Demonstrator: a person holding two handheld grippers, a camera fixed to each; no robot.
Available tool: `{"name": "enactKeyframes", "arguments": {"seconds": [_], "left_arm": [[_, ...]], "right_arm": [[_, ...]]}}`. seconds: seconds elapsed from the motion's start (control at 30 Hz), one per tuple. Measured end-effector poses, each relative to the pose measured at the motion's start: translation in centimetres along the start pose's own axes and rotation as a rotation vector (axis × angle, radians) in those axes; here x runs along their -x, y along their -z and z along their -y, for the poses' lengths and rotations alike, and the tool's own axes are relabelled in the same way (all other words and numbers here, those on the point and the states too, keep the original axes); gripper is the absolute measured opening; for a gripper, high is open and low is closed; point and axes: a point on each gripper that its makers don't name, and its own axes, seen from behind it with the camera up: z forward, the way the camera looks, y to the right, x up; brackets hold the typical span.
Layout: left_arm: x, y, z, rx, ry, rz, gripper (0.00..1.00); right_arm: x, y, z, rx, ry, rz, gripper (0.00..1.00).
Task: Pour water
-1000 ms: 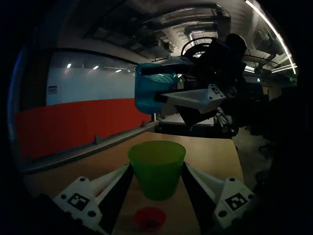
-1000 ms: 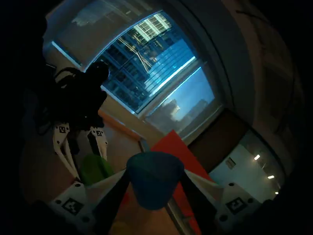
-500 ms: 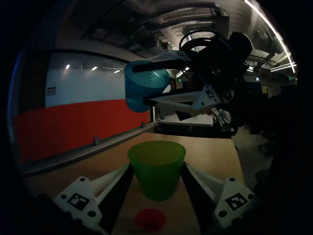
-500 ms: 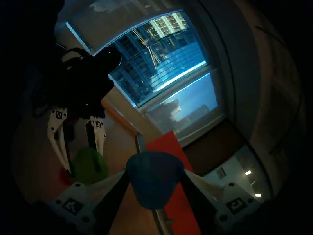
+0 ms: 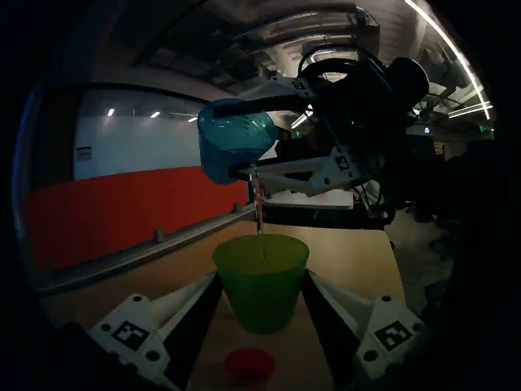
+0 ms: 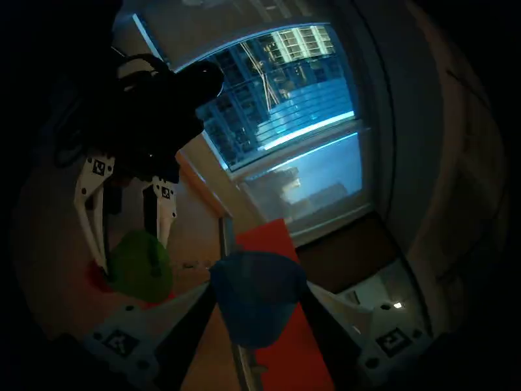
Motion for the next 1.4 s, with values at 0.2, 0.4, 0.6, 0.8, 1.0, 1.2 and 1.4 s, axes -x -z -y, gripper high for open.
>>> {"name": "enactKeyframes", "arguments": {"seconds": [0.2,0.4,0.6,0.8,1.0,1.2,1.4], "left_arm": [[0.1,0.0,0.0,-0.002,-0.001,0.002,0.83],[0.1,0.0,-0.2,0.001,-0.003,0.002,0.83],[0.3,-0.1,-0.1,0.001,-0.003,0.003,0.83],[0.3,-0.1,0.1,0.0,0.001,0.001,0.83],[0.4,-0.1,0.0,0.001,-0.002,0.004,0.83],[0.2,-0.1,-0.1,0.002,-0.004,0.004,0.83],[0.0,0.1,-0.2,0.004,-0.001,0.0,0.83]], "right_arm": [[0.1,-0.3,-0.3,0.006,0.036,0.005,0.9],[0.2,-0.5,-0.6,0.013,0.067,0.006,0.9],[0.0,-0.7,-1.2,0.026,0.088,0.003,0.9],[-0.1,-0.8,-1.6,0.033,0.118,0.006,0.89],[-0.3,-1.0,-2.0,0.042,0.137,0.006,0.89],[-0.5,-1.2,-2.2,0.047,0.17,0.008,0.89],[-0.9,-1.2,-2.6,0.054,0.195,0.006,0.89]]}}
